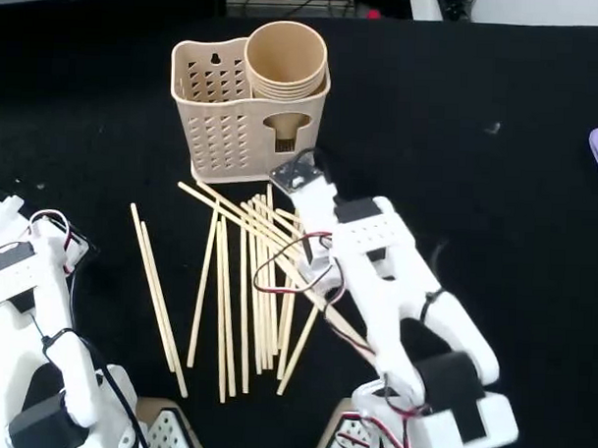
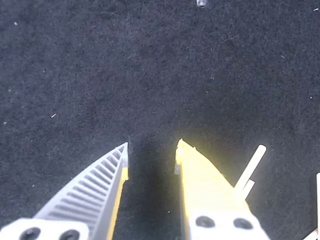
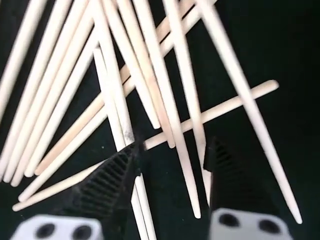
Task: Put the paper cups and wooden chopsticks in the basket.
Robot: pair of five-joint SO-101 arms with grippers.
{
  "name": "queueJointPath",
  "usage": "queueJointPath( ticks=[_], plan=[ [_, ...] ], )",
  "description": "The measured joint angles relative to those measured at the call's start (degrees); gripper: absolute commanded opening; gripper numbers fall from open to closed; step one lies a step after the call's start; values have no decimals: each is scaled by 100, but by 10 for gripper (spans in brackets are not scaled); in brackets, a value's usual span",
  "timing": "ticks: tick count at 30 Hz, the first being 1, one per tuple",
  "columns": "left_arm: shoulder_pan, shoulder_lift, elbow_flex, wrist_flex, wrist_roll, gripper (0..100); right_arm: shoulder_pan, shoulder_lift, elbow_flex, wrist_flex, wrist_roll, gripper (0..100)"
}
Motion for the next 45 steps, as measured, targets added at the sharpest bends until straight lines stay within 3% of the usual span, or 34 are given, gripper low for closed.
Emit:
queueJointPath(
  ticks=[2,6,23,28,30,35,40,45],
  plan=[
    [0,0,0,0,0,159,0,62,-9,0,88,169],
    [0,0,0,0,0,159,0,70,-9,-9,149,6],
    [0,0,0,0,0,159,0,-299,-607,589,149,21],
    [0,0,0,0,0,159,-62,-149,-501,237,149,204],
    [0,0,0,0,0,159,-246,105,-484,176,149,227],
    [0,0,0,0,0,159,-677,747,-510,-70,149,187],
    [0,0,0,0,0,159,-695,1204,-563,-369,149,5],
    [0,0,0,0,0,159,-738,914,-545,-53,158,11]
  ],
)
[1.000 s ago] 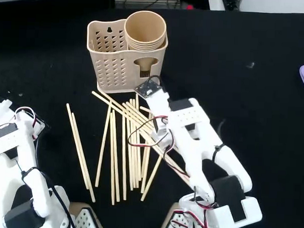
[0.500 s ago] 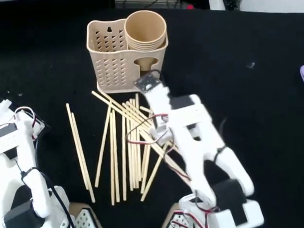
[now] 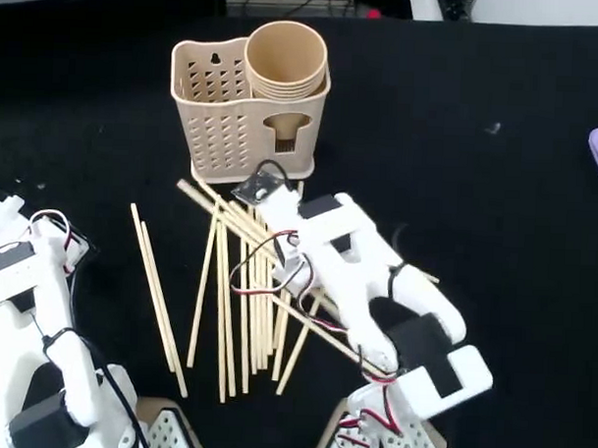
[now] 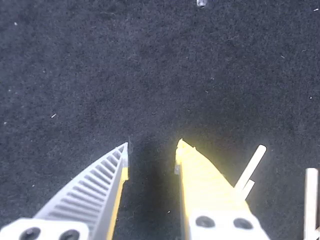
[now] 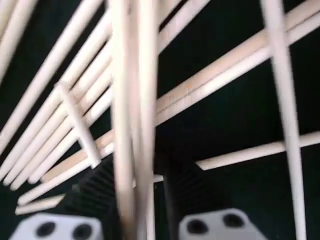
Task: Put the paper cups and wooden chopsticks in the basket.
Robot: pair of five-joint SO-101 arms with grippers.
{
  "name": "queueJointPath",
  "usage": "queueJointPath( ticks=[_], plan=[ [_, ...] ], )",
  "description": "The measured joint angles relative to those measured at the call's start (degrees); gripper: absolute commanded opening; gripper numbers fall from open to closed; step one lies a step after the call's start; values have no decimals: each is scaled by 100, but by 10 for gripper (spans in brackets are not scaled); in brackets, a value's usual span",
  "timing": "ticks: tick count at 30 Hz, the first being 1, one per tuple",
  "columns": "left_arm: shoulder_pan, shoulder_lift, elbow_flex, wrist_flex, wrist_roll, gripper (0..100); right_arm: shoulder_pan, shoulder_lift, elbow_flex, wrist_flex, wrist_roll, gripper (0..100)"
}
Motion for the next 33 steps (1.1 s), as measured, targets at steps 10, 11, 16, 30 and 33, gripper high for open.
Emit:
queueJointPath(
  ticks=[10,11,16,30,33],
  plan=[
    [0,0,0,0,0,159,-35,-2119,114,932,369,11],
    [0,0,0,0,0,159,-35,-2189,193,932,369,11],
    [0,0,0,0,0,159,44,-2224,800,949,800,11],
    [0,0,0,0,0,159,1987,-2224,1301,422,1697,126],
    [0,0,0,0,0,159,2022,-2224,1301,413,1705,123]
  ],
)
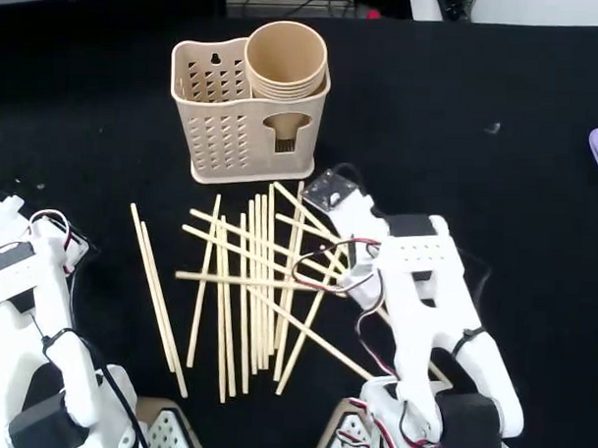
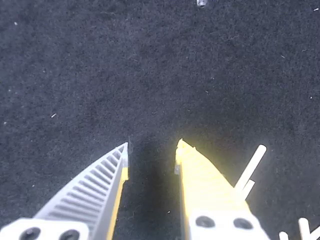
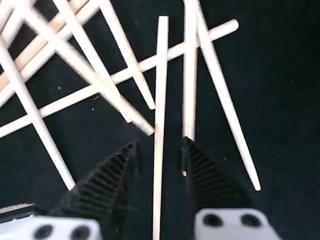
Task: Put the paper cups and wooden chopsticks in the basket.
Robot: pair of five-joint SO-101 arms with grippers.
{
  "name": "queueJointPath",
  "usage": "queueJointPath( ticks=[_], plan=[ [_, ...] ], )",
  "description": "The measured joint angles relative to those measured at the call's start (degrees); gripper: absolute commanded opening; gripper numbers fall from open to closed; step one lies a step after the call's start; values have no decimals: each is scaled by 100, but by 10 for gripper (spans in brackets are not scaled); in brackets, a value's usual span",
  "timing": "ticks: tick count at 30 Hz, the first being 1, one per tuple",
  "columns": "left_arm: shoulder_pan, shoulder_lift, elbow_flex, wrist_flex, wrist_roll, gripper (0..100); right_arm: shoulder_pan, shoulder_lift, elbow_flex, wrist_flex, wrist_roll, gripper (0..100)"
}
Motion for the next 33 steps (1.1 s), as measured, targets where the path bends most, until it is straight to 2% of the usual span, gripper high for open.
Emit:
queueJointPath(
  ticks=[18,29,33],
  plan=[
    [0,0,0,0,0,159,-35,-9,536,-677,-255,123],
    [0,0,0,0,0,159,-44,-9,703,-484,-123,127],
    [0,0,0,0,0,159,-44,-9,941,-782,70,211]
  ],
)
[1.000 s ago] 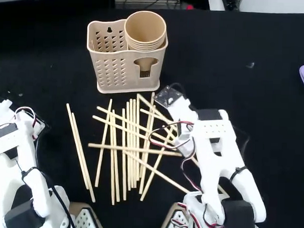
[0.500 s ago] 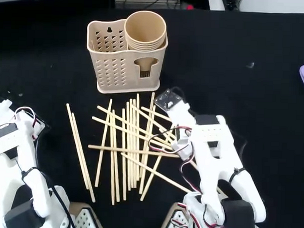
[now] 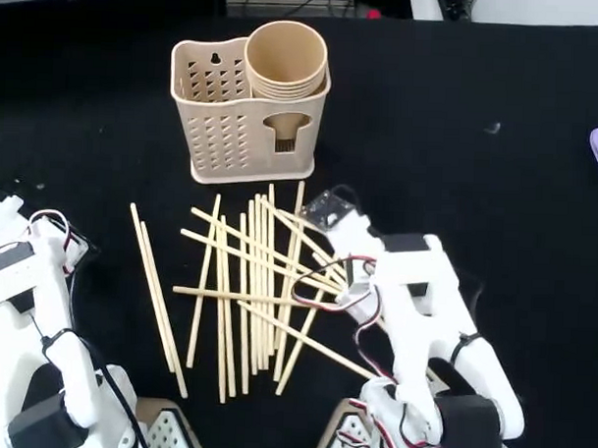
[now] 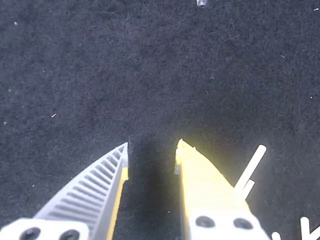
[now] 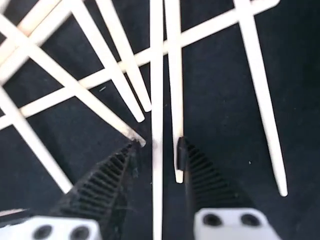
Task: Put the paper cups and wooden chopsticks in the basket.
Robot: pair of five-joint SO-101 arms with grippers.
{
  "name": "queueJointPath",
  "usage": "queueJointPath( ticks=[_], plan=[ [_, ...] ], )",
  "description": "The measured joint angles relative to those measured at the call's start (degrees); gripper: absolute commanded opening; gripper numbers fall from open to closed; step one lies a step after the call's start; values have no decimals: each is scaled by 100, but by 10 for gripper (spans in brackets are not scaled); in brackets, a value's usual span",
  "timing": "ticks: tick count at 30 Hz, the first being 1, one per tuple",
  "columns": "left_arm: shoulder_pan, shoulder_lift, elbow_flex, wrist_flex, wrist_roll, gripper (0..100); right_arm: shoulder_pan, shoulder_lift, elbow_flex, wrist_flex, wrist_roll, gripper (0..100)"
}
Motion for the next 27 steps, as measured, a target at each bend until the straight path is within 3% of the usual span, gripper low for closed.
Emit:
queueJointPath(
  ticks=[2,6,11,18,27],
  plan=[
    [0,0,0,0,0,159,0,0,141,-105,26,234],
    [0,0,0,0,0,159,0,0,193,-185,79,185],
    [0,0,0,0,0,159,0,0,193,-255,246,9],
    [0,0,0,0,0,159,0,-35,193,-325,360,11],
    [0,0,0,0,0,159,378,-1424,-818,932,360,11]
  ],
)
